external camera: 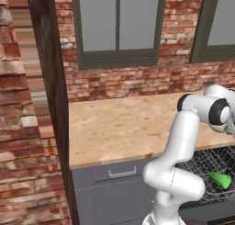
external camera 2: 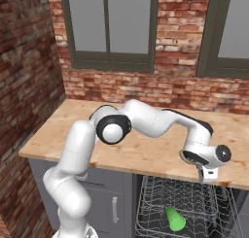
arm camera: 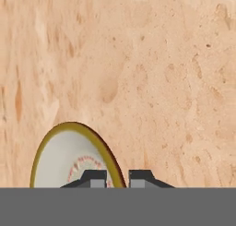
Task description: Pick up the cup and bowl from the counter, place them in the dishwasher, and close the dishwasher door.
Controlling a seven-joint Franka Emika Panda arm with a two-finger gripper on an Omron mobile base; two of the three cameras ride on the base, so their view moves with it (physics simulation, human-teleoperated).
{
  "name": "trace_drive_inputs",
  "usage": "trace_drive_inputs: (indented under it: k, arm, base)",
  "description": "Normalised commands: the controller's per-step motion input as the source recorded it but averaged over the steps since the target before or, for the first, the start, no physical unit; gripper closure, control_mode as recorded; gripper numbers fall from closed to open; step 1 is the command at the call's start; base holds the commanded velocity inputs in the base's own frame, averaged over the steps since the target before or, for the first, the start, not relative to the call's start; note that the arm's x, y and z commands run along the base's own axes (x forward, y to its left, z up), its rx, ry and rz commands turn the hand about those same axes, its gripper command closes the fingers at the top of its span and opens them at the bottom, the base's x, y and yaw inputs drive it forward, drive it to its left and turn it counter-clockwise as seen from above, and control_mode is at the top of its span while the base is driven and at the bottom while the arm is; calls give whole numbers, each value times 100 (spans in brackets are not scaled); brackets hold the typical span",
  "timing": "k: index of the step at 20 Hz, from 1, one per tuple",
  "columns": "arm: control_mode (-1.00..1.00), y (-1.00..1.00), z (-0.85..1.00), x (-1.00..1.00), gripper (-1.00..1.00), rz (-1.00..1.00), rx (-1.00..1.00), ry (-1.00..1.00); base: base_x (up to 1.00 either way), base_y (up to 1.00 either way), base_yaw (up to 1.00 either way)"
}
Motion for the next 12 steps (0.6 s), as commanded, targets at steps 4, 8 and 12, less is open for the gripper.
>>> trace_drive_inputs:
  k: [4,8,12]
  arm:
    - [-100,-14,37,-66,100,0,0,-13]
    - [-100,-9,24,-62,100,0,0,-12]
    - [-100,0,3,-56,100,0,-6,-13]
  base:
    - [0,0,0]
    - [0,0,0]
    - [0,0,0]
